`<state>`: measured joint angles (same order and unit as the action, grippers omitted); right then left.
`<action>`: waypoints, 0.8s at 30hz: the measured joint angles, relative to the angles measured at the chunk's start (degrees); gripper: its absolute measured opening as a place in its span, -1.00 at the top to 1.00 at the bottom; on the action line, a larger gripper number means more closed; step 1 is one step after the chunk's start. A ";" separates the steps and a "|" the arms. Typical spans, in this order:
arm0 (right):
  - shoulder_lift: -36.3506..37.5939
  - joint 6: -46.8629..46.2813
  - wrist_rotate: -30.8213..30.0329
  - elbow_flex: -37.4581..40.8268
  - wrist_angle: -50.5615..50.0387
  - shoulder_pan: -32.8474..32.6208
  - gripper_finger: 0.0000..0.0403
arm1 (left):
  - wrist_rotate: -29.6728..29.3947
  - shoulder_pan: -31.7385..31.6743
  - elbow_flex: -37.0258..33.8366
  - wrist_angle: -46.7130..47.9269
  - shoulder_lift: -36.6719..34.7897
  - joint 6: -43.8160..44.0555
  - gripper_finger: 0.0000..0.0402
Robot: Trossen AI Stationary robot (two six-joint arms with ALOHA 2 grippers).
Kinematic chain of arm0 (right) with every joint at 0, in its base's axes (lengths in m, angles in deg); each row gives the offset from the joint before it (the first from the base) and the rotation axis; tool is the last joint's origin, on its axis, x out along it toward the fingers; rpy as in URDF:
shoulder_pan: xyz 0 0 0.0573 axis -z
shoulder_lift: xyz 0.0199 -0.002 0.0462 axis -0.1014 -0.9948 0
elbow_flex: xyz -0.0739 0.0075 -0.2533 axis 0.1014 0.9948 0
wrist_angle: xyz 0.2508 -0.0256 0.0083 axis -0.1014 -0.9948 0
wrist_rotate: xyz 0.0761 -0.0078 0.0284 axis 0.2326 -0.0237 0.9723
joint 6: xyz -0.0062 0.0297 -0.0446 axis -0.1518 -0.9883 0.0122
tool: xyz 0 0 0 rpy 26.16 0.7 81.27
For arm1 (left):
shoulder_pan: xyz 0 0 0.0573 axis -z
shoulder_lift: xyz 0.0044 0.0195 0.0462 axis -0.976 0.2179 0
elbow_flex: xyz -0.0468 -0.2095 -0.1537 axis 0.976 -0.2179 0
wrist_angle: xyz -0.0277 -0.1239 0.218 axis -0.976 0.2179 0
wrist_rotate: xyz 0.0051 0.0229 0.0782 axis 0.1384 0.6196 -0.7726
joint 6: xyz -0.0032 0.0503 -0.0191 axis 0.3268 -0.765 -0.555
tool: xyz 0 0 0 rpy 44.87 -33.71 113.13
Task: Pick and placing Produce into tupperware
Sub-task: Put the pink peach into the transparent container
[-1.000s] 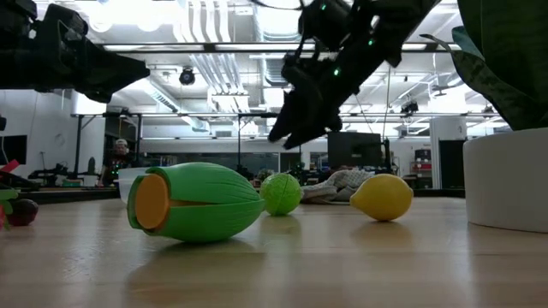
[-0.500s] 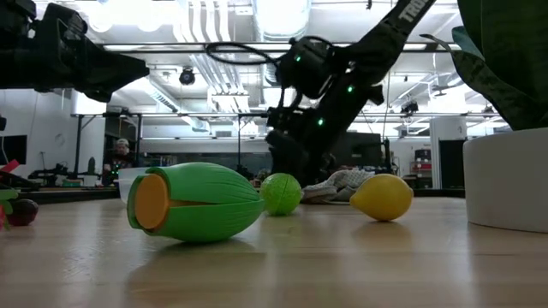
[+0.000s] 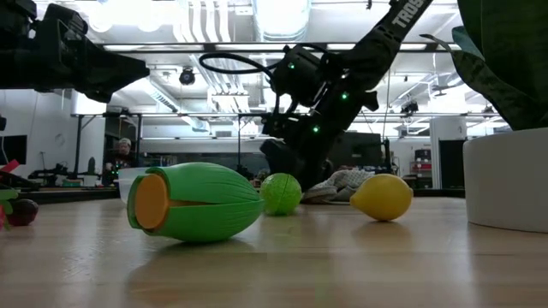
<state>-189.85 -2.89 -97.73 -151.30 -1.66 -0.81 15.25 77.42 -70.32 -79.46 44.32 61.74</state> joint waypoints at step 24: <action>0.13 0.77 -0.50 0.11 -1.98 0.24 0.58 | 0.00 0.02 0.00 0.06 0.00 0.00 0.37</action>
<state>-189.73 -2.11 -98.23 -151.19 -3.64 -0.57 15.25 77.44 -70.32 -79.40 44.32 61.74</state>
